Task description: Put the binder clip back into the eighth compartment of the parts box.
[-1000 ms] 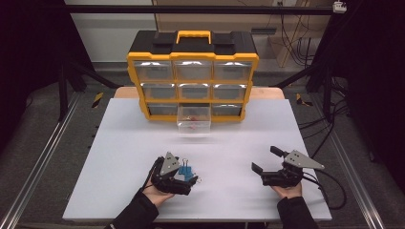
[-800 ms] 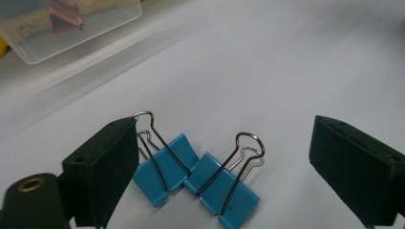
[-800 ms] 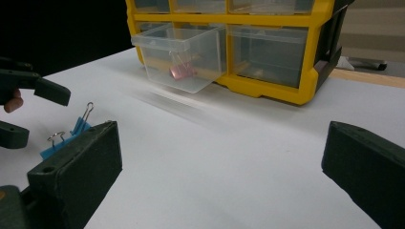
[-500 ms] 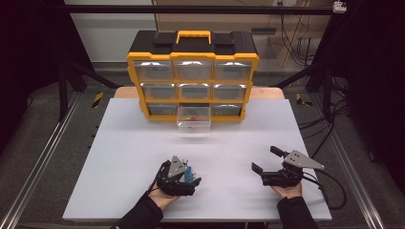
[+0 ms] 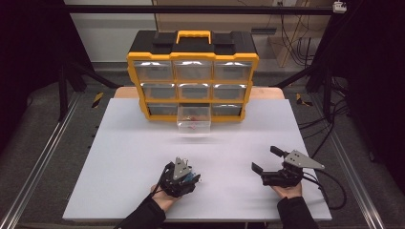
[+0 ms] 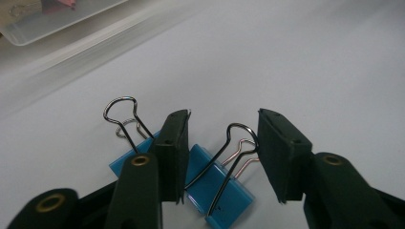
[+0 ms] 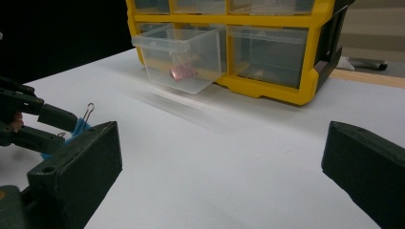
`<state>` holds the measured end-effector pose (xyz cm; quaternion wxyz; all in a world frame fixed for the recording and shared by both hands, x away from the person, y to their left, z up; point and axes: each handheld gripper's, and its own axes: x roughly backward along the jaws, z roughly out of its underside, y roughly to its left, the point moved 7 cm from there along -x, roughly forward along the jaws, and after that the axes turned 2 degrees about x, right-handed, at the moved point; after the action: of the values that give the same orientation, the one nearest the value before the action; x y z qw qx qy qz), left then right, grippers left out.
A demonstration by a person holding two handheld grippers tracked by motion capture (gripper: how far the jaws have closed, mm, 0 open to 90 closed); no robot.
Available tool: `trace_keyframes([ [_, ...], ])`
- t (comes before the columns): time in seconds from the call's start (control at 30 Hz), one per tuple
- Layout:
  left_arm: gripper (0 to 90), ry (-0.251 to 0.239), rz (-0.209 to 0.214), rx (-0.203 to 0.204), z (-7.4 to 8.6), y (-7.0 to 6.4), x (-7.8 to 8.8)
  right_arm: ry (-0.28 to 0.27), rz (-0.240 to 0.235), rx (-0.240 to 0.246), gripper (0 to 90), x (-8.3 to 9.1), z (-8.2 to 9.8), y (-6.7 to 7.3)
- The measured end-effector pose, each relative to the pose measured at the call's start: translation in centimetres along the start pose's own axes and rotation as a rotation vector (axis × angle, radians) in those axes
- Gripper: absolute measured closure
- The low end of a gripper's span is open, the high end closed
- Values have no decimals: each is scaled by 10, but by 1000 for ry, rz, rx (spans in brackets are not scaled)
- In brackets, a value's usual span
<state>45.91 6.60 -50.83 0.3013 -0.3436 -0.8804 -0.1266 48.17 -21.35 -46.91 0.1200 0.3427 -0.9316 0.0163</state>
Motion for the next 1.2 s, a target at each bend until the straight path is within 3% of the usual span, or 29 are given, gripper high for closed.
trace_keyframes([
  [0.4,700,12,-8,-4,0,-5,0,-3,-3,2,5,0,0,0],
  [0.7,719,13,-37,-1,-1,-6,1,-2,-1,0,5,1,-1,0],
  [0.97,734,16,-42,17,0,-3,7,-3,0,-1,5,1,-1,0],
  [1.2,755,12,-54,57,3,5,17,-7,1,-8,5,1,-1,0],
])
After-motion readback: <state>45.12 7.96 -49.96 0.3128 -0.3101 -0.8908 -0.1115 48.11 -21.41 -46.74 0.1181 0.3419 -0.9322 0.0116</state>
